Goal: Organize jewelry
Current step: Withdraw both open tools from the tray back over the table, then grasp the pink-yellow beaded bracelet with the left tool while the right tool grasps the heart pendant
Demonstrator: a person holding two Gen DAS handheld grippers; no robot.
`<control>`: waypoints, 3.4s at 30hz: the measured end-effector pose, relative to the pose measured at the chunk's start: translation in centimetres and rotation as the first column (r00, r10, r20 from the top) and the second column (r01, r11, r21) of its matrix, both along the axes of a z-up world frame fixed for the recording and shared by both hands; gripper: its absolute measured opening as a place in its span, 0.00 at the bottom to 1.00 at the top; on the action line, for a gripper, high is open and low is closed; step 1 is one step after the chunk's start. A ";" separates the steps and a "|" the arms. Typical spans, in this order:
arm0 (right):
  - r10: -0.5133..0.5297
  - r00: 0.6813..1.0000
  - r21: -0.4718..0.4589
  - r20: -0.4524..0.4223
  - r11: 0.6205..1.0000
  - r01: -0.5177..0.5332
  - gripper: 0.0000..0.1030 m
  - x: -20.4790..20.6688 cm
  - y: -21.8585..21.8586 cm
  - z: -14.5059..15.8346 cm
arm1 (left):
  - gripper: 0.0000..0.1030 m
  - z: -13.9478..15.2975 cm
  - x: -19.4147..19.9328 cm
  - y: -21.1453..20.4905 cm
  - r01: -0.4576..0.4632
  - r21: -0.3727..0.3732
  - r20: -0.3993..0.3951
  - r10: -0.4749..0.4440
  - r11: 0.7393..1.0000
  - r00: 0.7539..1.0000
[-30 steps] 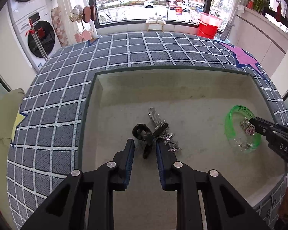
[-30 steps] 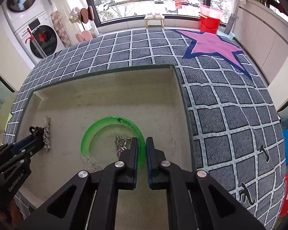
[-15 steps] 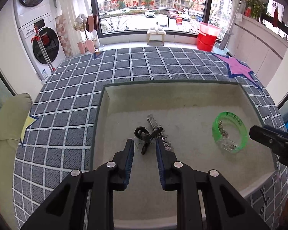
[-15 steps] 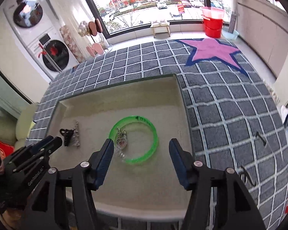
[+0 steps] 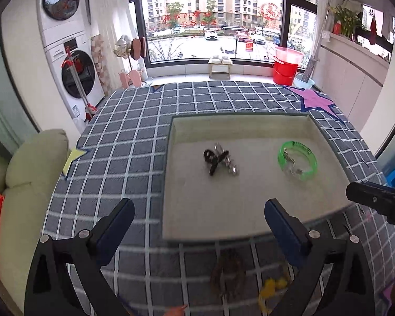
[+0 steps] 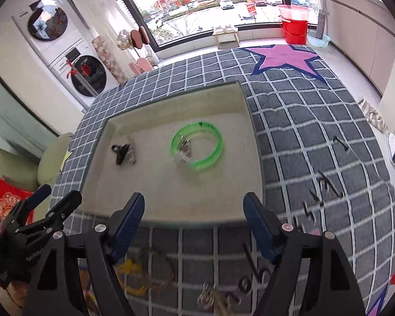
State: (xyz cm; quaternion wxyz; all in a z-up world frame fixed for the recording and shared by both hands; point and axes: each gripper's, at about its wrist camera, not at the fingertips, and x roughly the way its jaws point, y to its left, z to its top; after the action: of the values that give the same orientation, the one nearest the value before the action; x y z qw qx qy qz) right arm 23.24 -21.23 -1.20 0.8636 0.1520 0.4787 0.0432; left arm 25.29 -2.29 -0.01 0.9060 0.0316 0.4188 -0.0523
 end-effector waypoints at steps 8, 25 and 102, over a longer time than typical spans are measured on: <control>0.016 0.998 0.018 0.059 1.000 -0.017 1.00 -4.4 0.6 1.3 | 1.00 0.4 -4.8 2.4 -0.020 -0.035 -0.004 0.020 0.999 1.000; -0.026 0.990 -0.033 0.136 0.999 0.031 1.00 -11.3 0.7 2.8 | 1.00 -1.5 -12.0 5.9 -0.063 -0.076 -0.073 0.057 0.995 0.996; 0.079 0.995 -0.191 -0.053 0.978 -0.088 0.02 -10.9 2.5 -4.8 | 0.22 -6.1 -15.4 4.6 0.078 -0.166 -0.164 -0.106 0.983 0.981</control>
State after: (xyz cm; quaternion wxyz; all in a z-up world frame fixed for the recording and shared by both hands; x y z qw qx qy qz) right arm 12.34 -18.72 -5.96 0.8606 0.0482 0.5061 0.0294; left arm 9.84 2.35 -6.08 0.8627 -0.0261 0.4881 -0.1299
